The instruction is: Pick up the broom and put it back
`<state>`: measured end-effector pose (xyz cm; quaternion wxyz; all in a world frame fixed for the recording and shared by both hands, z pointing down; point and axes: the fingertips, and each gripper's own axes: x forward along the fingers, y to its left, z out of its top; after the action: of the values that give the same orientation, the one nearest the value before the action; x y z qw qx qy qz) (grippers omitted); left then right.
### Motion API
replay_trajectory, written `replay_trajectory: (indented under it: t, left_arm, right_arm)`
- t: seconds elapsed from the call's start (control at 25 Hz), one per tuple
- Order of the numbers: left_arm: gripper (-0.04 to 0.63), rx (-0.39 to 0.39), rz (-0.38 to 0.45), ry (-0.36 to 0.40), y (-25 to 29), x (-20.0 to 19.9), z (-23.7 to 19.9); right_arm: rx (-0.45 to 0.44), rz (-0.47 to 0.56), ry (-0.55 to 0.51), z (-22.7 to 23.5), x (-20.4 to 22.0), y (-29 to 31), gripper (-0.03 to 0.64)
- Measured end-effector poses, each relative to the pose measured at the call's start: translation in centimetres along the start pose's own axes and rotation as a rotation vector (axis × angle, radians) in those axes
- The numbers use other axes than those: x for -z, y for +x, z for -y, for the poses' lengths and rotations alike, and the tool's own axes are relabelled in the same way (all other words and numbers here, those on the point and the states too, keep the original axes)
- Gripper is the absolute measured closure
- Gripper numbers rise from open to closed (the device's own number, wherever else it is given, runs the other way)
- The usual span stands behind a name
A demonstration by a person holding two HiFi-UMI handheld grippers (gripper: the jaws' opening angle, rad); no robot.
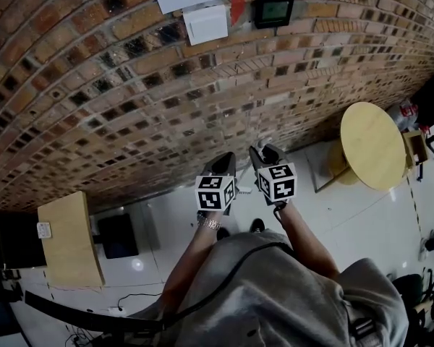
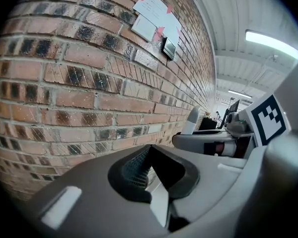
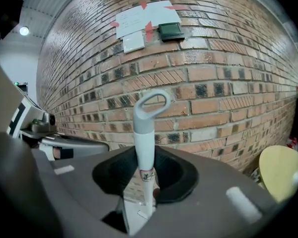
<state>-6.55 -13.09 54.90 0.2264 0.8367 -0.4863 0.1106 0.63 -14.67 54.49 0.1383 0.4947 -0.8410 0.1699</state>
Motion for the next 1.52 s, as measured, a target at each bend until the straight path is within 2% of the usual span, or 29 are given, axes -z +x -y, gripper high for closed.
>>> replay_trajectory:
  t: [0.12, 0.32, 0.52, 0.88, 1.24, 1.52]
  left_arm:
    - [0.591, 0.019, -0.018, 0.001, 0.2, 0.1, 0.4]
    - [0.591, 0.006, -0.040, 0.002, 0.2, 0.7, 0.2]
    - [0.591, 0.012, -0.015, -0.047, -0.1, 0.3, 0.1]
    - [0.591, 0.006, -0.006, -0.015, -0.3, 0.0, 0.8]
    - [0.591, 0.006, -0.007, -0.015, -0.5, 0.3, 1.1]
    - [0.591, -0.011, -0.004, -0.009, -1.1, 0.5, 1.0]
  right_arm:
    - [-0.009, -0.010, 0.003, -0.2, 0.2, 0.0, 0.519]
    - [-0.019, -0.028, -0.010, -0.5, 0.7, -0.1, 0.518]
    - [-0.013, -0.042, -0.030, -0.5, 1.2, -0.3, 0.518]
    - [-0.008, -0.039, -0.050, -0.5, 1.1, -0.4, 0.518]
    - [-0.006, -0.034, -0.020, 0.2, 1.1, -0.3, 0.518]
    - [-0.001, -0.106, 0.000, 2.2, 4.5, 3.8, 0.518]
